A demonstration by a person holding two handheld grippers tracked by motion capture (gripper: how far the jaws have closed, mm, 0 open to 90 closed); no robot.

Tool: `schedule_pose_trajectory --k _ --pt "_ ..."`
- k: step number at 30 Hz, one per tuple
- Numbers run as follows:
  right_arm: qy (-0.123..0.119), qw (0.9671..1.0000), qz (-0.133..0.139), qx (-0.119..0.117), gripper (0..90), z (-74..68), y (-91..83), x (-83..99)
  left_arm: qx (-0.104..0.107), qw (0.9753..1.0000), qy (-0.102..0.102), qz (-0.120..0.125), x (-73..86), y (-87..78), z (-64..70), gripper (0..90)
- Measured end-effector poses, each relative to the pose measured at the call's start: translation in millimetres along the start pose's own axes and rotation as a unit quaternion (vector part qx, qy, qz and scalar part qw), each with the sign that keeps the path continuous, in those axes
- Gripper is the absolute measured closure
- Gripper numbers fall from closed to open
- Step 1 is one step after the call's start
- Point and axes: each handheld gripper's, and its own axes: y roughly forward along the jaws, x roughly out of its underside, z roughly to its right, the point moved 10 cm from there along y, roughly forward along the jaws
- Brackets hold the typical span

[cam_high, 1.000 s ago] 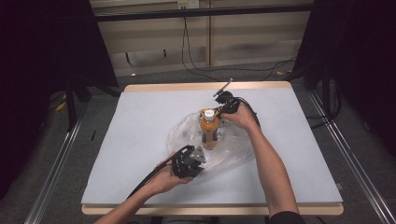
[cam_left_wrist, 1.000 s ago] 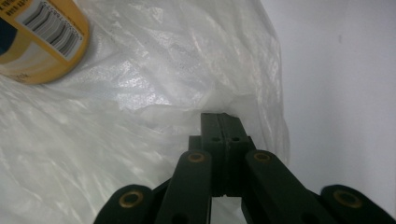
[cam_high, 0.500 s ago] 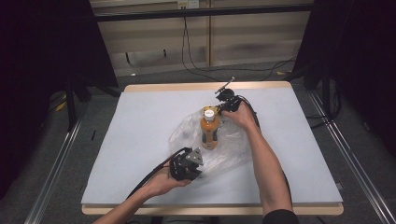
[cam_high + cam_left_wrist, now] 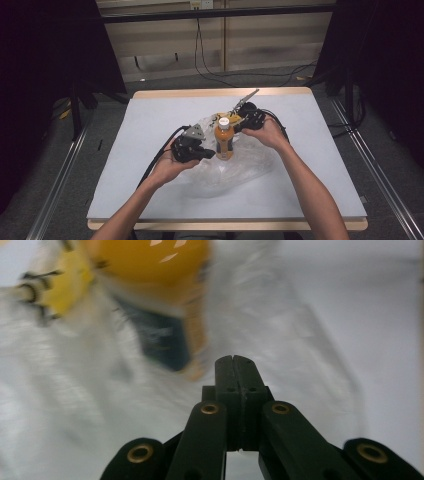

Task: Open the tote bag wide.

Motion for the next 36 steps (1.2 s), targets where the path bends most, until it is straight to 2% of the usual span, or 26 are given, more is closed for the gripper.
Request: schedule_pose_trajectory --k 1,2,5,8,9,10,11,12,13,14,15,16,17,19,21,22,23,24,25,26,28,29,30,32,35,36 --pt "0.001 1.0 -0.005 0.0 90.0 -1.6 2.7 6.0 -0.007 0.9997 0.001 -0.021 5.0 5.1 -7.7 90.0" --pt "0.001 0.9999 -0.011 -0.003 90.0 -2.8 6.2 12.5 -0.011 0.9995 -0.005 -0.028 8.9 13.3 -14.6 90.0" --pt "-0.002 0.9997 -0.023 -0.007 90.0 -4.8 13.8 30.6 -0.034 0.9966 -0.021 -0.073 28.9 34.3 -36.4 90.0" --pt "-0.003 0.9997 -0.025 -0.007 90.0 -5.0 15.0 46.8 -0.05 0.9947 -0.053 -0.073 44.7 47.0 -56.3 90.0" --pt "-0.006 0.9997 -0.024 -0.004 90.0 -3.8 14.5 51.8 -0.052 0.9948 -0.066 -0.057 45.9 47.0 -61.0 90.0" --pt "-0.01 0.9999 -0.013 -0.005 90.0 -2.3 12.8 53.9 -0.066 0.9939 -0.067 -0.058 48.0 45.4 -66.6 90.0" --pt "-0.008 0.9999 -0.013 -0.003 90.0 -1.6 10.0 57.4 -0.067 0.9938 -0.066 -0.058 49.7 44.0 -69.5 90.0" --pt "-0.008 0.9999 -0.011 -0.003 90.0 0.2 7.3 61.1 -0.076 0.9923 -0.086 -0.045 49.5 44.2 -70.8 90.0" --pt "-0.006 0.9999 -0.011 -0.003 90.0 2.4 4.4 64.6 -0.077 0.9928 -0.07 -0.059 53.8 39.8 -75.3 90.0" --pt "-0.01 0.9999 -0.01 0.001 90.0 5.0 1.5 67.8 -0.079 0.9919 -0.08 -0.059 56.5 37.1 -77.1 90.0" --pt "-0.014 0.9998 -0.011 0.007 90.0 7.8 -1.6 71.5 -0.087 0.9905 -0.097 -0.045 57.5 36.2 -79.3 90.0" --pt "-0.011 0.9998 -0.012 0.007 90.0 8.1 -4.7 75.6 -0.082 0.9912 -0.087 -0.056 63.0 31.2 -82.6 90.0" --pt "-0.02 0.9997 -0.008 0.008 90.0 9.8 -7.3 79.0 -0.081 0.9911 -0.093 -0.049 65.6 28.9 -85.2 90.0" --pt "-0.022 0.9997 0.0 0.008 90.0 12.5 -12.7 86.2 -0.085 0.9903 -0.101 -0.044 69.9 24.9 -88.4 90.0" --pt "-0.012 0.9998 0.007 0.015 90.0 17.7 -18.3 93.1 -0.087 0.9901 -0.1 -0.045 73.5 21.5 -89.6 90.0" --pt "-0.012 0.9998 0.008 0.016 90.0 19.6 -20.9 96.2 -0.09 0.9882 -0.121 -0.027 71.7 23.1 -88.0 90.0" --pt "-0.011 0.9997 0.007 0.021 90.0 21.3 -23.2 98.8 -0.088 0.9898 -0.104 -0.042 75.2 19.9 -89.7 90.0" --pt "-0.005 0.9997 0.01 0.021 90.0 22.1 -24.3 100.1 -0.088 0.9897 -0.107 -0.036 74.4 20.8 -89.7 90.0" --pt "0.001 0.9997 0.011 0.021 90.0 22.5 -24.0 100.1 -0.087 0.9904 -0.099 -0.041 74.5 21.0 -89.7 90.0" --pt "0.002 0.9996 0.011 0.025 90.0 23.0 -22.8 98.4 -0.091 0.9891 -0.114 -0.023 70.4 25.0 -88.0 90.0" --pt "0.003 0.9994 0.011 0.033 90.0 23.3 -20.9 95.8 -0.082 0.9896 -0.115 -0.025 68.5 26.5 -85.9 90.0" --pt "0.001 0.9992 0.015 0.037 90.0 23.6 -18.2 92.1 -0.083 0.9907 -0.105 -0.023 66.0 29.6 -84.1 90.0" --pt "0.01 0.9986 0.023 0.046 90.0 25.1 -13.5 86.5 -0.074 0.992 -0.099 -0.027 63.1 32.4 -78.7 90.0" --pt "0.02 0.9983 0.033 0.044 90.0 26.6 -10.2 82.5 -0.083 0.9915 -0.097 -0.024 60.5 34.7 -77.6 90.0" --pt "0.032 0.9974 0.034 0.054 90.0 27.8 -7.8 78.9 -0.074 0.9915 -0.106 -0.016 60.4 35.1 -76.8 90.0" --pt "0.029 0.9972 0.038 0.058 90.0 28.0 -6.5 77.2 -0.066 0.992 -0.107 -0.01 59.9 35.5 -75.8 90.0"
